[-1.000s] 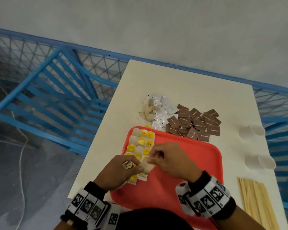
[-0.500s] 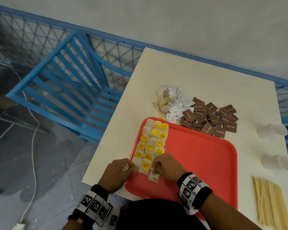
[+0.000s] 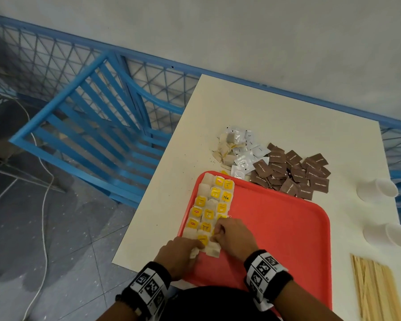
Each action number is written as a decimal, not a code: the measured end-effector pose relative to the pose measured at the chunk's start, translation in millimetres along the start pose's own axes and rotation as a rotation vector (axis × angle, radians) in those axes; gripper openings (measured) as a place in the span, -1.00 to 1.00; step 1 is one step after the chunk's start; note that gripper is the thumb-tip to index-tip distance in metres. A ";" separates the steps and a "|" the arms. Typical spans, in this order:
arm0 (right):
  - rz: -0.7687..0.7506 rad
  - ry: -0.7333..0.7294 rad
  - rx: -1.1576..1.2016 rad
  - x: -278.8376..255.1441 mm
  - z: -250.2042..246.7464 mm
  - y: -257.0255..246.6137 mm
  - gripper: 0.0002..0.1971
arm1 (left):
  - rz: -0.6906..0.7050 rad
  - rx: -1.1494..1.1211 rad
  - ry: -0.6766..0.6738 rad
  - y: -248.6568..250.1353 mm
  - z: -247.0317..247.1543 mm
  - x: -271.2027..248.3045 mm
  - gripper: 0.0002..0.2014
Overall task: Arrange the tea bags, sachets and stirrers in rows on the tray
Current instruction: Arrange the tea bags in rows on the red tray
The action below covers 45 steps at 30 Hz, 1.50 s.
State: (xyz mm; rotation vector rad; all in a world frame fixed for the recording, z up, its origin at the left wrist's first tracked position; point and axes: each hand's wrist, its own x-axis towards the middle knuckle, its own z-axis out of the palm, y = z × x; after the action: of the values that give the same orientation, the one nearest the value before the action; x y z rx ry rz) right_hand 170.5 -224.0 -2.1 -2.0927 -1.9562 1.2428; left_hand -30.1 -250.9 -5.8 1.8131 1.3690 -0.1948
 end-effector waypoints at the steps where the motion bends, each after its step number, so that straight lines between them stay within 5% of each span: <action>1: -0.001 0.011 -0.002 -1.1 -2.3 -1.4 -0.74 | 0.010 -0.049 0.015 0.3 -1.9 -0.2 -0.59; 6: -0.175 0.077 0.068 -19.6 -30.7 -23.4 -0.83 | -0.049 -0.801 0.150 16.9 -30.4 -2.2 -0.54; 9: -0.369 0.093 0.156 -34.5 -47.1 -45.9 -0.89 | -0.213 -1.520 0.040 24.9 -47.7 -1.8 -0.66; 12: -0.546 0.056 0.144 -51.9 -55.2 -67.2 -0.81 | -0.272 -1.721 -0.023 25.3 -55.7 2.7 -0.66; 16: -0.552 0.099 -0.003 -60.0 -48.5 -79.9 -0.61 | -0.246 -1.786 -0.089 30.3 -56.0 5.7 -0.55; 20: -0.467 0.161 0.072 -53.3 -46.6 -83.7 -0.70 | -0.236 -1.806 -0.099 32.4 -51.2 8.8 -0.38; 23: -0.427 0.074 0.095 -46.5 -52.1 -82.4 -0.71 | -0.262 -1.784 -0.132 29.7 -45.4 11.9 -0.26; 28: -0.466 0.003 0.234 -48.6 -64.9 -83.3 -0.91 | -0.180 -1.826 -0.169 37.5 -48.0 8.9 -0.52; 32: -0.397 0.018 0.347 -45.9 -87.4 -75.9 -0.91 | -0.192 -1.448 0.033 37.7 -49.9 5.6 -0.91; 36: -0.423 0.113 0.109 -41.5 -101.6 -67.5 -0.89 | -0.096 -1.422 0.184 36.4 -65.7 -2.9 -0.75; 39: -0.431 0.088 0.096 -41.4 -106.1 -71.0 -0.92 | 0.111 -1.280 0.175 42.6 -77.4 -14.7 -0.62; 42: -0.417 0.086 0.162 -41.6 -106.0 -78.0 -0.94 | 0.221 -1.055 0.163 53.0 -82.0 -25.4 -0.86; 45: -0.397 0.116 0.181 -40.5 -103.0 -80.3 -0.92 | 0.181 -1.025 0.205 46.6 -76.9 -27.1 -0.84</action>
State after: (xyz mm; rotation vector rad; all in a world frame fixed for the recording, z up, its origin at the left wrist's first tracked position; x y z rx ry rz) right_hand 164.0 -191.0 130.4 -1.5563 -1.9916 1.1388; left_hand -27.4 -220.2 82.9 1.0697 1.0996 0.6914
